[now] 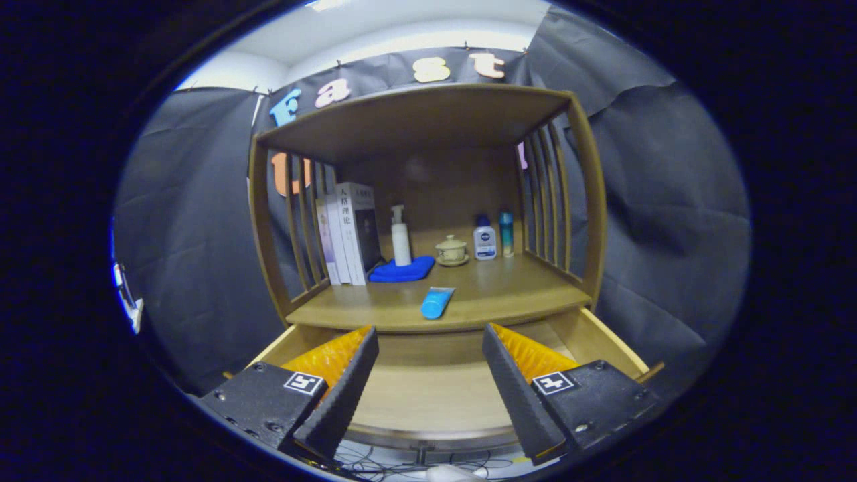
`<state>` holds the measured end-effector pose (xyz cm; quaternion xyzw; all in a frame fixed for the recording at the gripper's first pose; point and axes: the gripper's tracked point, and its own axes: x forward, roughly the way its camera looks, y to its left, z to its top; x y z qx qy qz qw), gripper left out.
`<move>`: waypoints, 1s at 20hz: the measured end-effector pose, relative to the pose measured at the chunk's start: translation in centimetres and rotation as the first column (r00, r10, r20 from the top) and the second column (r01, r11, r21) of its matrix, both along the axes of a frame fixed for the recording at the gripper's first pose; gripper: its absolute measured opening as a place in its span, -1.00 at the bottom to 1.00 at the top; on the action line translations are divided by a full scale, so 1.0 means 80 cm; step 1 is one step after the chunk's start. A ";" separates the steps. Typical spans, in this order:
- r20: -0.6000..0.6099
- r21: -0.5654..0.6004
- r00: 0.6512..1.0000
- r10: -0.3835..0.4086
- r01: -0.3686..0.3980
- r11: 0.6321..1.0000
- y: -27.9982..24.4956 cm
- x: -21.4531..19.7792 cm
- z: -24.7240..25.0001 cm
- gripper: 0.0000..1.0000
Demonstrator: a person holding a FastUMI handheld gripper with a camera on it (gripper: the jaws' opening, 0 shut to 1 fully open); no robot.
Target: Pull open the drawer, take out the items inside it, and place them on the countertop above the cabinet.
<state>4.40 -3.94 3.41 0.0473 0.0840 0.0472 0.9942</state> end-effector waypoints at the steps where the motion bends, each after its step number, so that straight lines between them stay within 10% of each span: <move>1: 0.023 -0.006 1.000 0.000 0.000 1.000 -0.001 -0.012 -0.006 0.97; 6: 0.104 -0.131 0.989 -0.104 0.117 0.984 -0.019 -0.059 -0.061 0.97; 20: -0.028 -0.135 0.994 -0.103 0.098 0.986 0.015 -0.059 -0.181 0.98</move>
